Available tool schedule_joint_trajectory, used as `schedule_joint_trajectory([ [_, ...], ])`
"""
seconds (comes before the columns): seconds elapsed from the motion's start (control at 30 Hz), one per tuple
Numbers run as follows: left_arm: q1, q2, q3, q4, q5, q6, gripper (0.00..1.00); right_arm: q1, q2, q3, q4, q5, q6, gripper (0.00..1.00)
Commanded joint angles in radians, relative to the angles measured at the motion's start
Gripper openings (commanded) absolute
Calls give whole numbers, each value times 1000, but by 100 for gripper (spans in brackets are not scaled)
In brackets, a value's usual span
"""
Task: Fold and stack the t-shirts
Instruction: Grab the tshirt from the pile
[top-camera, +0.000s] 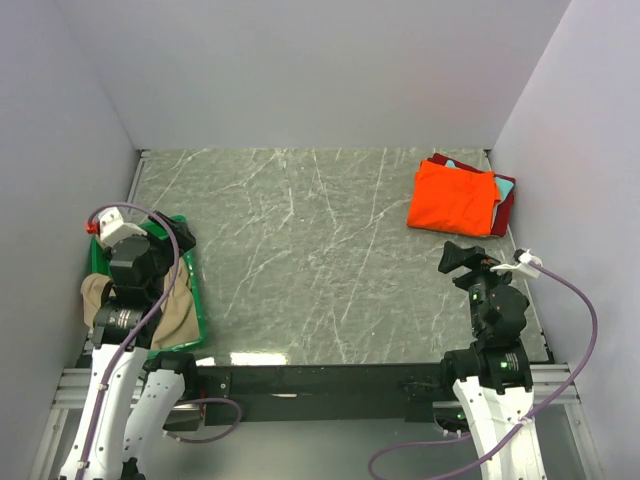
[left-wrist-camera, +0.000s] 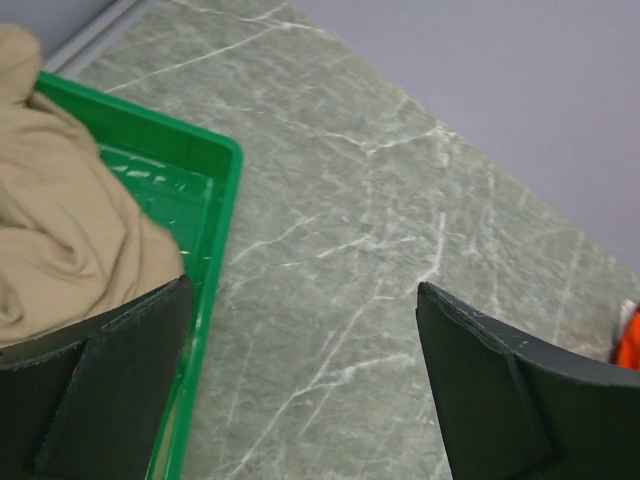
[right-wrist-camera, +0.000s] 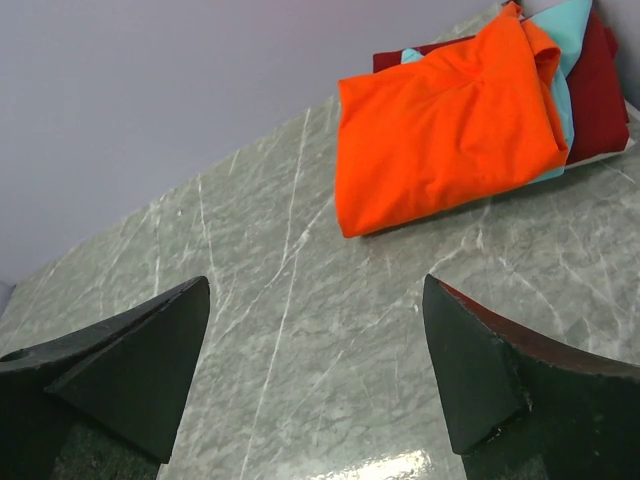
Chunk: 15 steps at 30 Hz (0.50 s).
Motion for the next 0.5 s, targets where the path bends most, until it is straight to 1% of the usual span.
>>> schedule_joint_trajectory([
  [0.0, 2, 4, 47, -44, -146, -62, 99, 2, 15, 50, -7, 25, 15, 93],
  [0.1, 2, 20, 65, -99, -262, -108, 99, 2, 24, 56, -11, 29, 21, 93],
  [0.17, 2, 41, 73, -121, -304, -128, 99, 2, 30, 53, -6, 25, 31, 93],
  [0.2, 2, 49, 73, -128, -360, -159, 99, 2, 36, 50, 5, 21, 40, 93],
  [0.27, 2, 92, 80, -159, -428, -205, 99, 2, 45, 41, 16, 5, 51, 93],
  [0.3, 2, 110, 84, -192, -492, -258, 100, 2, 56, 39, 26, -3, 60, 93],
  [0.4, 2, 173, 65, -223, -572, -328, 99, 2, 76, 41, 39, -41, 72, 93],
  [0.43, 2, 202, 52, -240, -629, -355, 99, 2, 79, 42, 39, -47, 71, 93],
  [0.47, 2, 217, 48, -265, -650, -389, 99, 0, 84, 45, 39, -54, 69, 93],
])
